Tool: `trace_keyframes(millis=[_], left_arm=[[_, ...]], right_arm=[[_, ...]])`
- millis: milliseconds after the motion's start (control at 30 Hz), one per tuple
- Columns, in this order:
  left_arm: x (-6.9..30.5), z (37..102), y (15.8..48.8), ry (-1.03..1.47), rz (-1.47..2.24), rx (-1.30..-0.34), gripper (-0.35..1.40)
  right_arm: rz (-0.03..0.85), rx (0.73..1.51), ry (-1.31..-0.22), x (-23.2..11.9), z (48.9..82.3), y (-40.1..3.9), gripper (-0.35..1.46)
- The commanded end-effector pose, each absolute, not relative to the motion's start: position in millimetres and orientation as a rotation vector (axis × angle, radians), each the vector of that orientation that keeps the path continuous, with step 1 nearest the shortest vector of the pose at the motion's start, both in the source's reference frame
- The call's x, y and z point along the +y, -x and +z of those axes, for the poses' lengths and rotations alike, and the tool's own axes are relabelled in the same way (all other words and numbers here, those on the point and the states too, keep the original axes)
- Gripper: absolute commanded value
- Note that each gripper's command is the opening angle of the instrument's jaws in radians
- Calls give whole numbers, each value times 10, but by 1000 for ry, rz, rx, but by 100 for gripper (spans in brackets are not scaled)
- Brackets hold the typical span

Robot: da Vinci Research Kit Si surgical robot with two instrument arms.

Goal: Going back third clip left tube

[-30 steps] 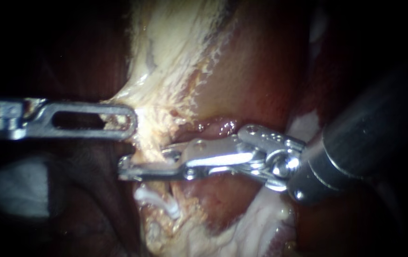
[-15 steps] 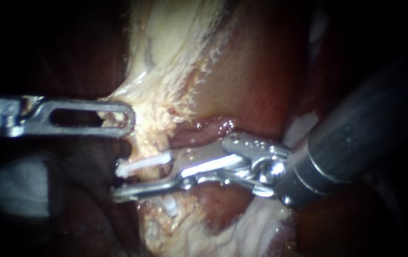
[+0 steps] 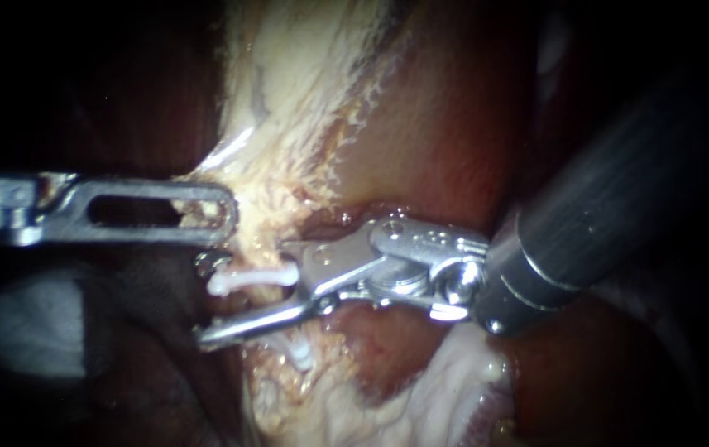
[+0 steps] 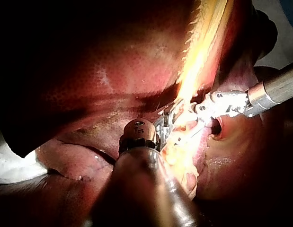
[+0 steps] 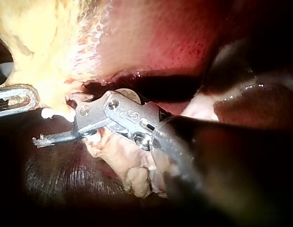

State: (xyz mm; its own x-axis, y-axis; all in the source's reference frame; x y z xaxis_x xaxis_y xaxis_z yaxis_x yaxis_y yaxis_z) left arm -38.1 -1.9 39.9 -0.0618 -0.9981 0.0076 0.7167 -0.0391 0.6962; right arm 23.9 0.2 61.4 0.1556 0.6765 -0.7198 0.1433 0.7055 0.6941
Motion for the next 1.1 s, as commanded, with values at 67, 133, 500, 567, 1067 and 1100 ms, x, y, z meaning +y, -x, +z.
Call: trace_keyframes(millis=[67,133,500,567,1067,1100], left_arm=[[-18,399,380,-582,-1540,-631,-35],[-18,399,378,-582,-1539,-631,-35],[-16,403,374,-585,-1536,-631,-35],[-15,404,373,-585,-1535,-631,-35],[-13,410,370,-586,-1533,-632,-35],[-13,411,370,-586,-1533,-632,-35]], right_arm=[[436,1389,-720,2,617,-233,56],[403,1401,-698,1,618,-223,56],[286,1441,-628,-6,604,-144,57],[273,1443,-605,-5,600,-129,58],[229,1414,-537,17,555,-38,59],[228,1413,-532,19,552,-34,59]])
